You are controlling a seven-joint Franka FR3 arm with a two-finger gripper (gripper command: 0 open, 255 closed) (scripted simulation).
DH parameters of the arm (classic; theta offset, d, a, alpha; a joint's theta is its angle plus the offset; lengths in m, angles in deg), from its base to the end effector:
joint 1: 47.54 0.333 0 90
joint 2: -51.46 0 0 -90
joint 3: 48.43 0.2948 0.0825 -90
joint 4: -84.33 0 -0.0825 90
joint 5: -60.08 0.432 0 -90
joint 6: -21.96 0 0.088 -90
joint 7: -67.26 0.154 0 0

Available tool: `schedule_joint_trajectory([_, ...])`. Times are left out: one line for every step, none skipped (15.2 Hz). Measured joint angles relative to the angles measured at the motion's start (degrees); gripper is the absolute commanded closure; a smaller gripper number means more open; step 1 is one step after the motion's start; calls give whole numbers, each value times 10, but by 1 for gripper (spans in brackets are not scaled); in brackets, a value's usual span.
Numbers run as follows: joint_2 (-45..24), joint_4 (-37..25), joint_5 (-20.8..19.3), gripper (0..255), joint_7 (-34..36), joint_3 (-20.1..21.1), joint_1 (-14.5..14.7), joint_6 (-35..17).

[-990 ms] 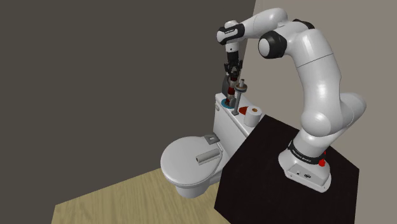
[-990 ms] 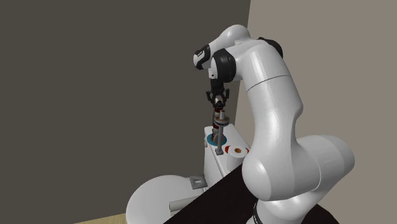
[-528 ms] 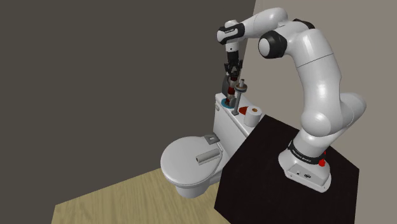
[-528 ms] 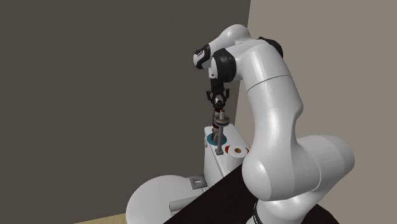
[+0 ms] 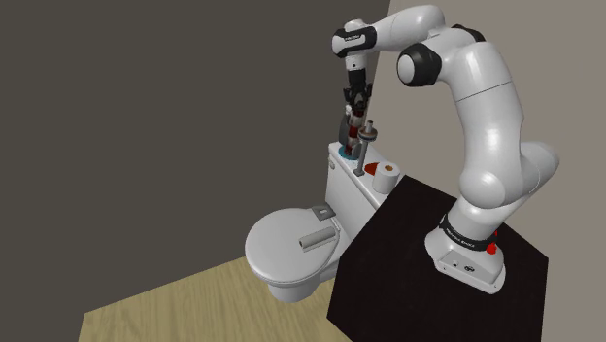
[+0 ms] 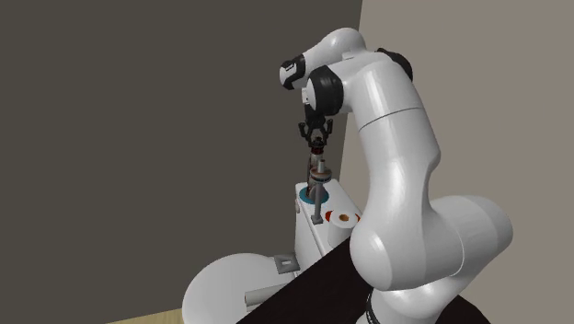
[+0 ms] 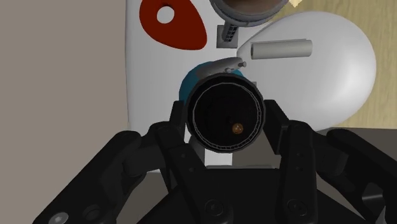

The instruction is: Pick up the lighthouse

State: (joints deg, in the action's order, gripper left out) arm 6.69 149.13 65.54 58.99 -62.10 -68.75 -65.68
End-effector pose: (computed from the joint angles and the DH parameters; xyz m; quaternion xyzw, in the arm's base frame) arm 0.6234 -0.3730 0.2512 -0.9589 0.2153 0.1829 0.0281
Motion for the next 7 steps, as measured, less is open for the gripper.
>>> schedule_joint_trajectory([-1,-10,0,255,0,0,-1,9])
schedule_joint_trajectory([1,-14,0,255,0,0,-1,15])
schedule_joint_trajectory([4,-17,-1,255,-1,-1,-2,21])
schedule_joint_trajectory([5,-23,-1,255,0,-1,-2,28])
schedule_joint_trajectory([6,-28,-1,255,-1,-1,-2,34])
schedule_joint_trajectory([8,-31,-2,255,0,-1,-2,39])
schedule_joint_trajectory([7,-39,-2,255,0,-1,-2,45])
